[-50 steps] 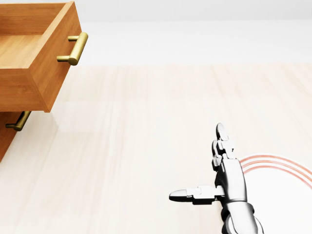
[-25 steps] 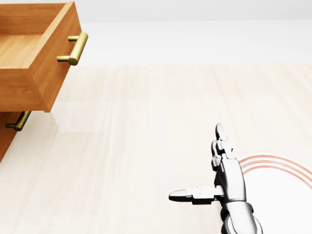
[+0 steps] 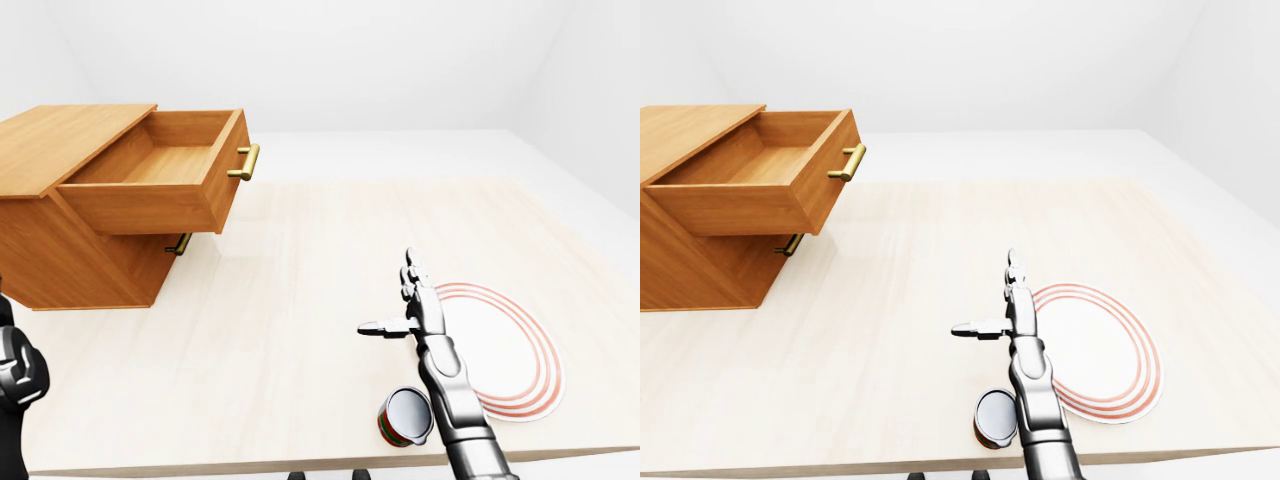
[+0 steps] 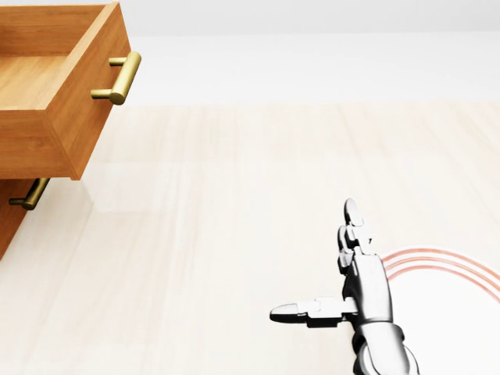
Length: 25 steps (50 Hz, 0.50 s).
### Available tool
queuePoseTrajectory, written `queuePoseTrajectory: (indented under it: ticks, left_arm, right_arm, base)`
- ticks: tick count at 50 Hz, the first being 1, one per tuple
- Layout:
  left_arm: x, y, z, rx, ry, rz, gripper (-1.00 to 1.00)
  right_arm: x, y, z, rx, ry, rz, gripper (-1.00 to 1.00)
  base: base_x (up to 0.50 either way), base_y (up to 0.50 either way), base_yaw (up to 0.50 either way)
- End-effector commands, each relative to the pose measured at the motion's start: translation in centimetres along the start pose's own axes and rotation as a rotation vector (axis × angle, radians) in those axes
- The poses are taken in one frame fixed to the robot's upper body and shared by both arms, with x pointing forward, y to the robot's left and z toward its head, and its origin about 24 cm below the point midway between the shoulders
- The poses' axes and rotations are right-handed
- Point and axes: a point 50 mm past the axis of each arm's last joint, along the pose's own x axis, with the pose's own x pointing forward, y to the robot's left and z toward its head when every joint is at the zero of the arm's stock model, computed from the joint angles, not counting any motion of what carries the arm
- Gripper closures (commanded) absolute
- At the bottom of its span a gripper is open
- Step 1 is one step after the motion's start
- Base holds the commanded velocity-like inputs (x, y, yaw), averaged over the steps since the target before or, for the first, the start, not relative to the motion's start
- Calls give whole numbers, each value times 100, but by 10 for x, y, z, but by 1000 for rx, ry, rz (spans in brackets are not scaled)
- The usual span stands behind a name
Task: Put the bowl on top of the cabinet.
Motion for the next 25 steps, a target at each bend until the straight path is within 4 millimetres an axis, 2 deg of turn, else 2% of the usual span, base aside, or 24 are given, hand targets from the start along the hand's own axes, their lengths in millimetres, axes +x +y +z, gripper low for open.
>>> queuePoseTrajectory:
  ticks: [1, 25]
  left_arm:
    - [0, 1, 4, 43, -39, 13, 98]
    - [-9, -13, -4, 52, -28, -1, 98]
  right_arm:
    - [2, 0, -2, -1, 4, 1, -100]
    - [3, 1, -4, -3, 9, 2, -100]
  base:
    - [0, 0, 0]
    - [0, 0, 0]
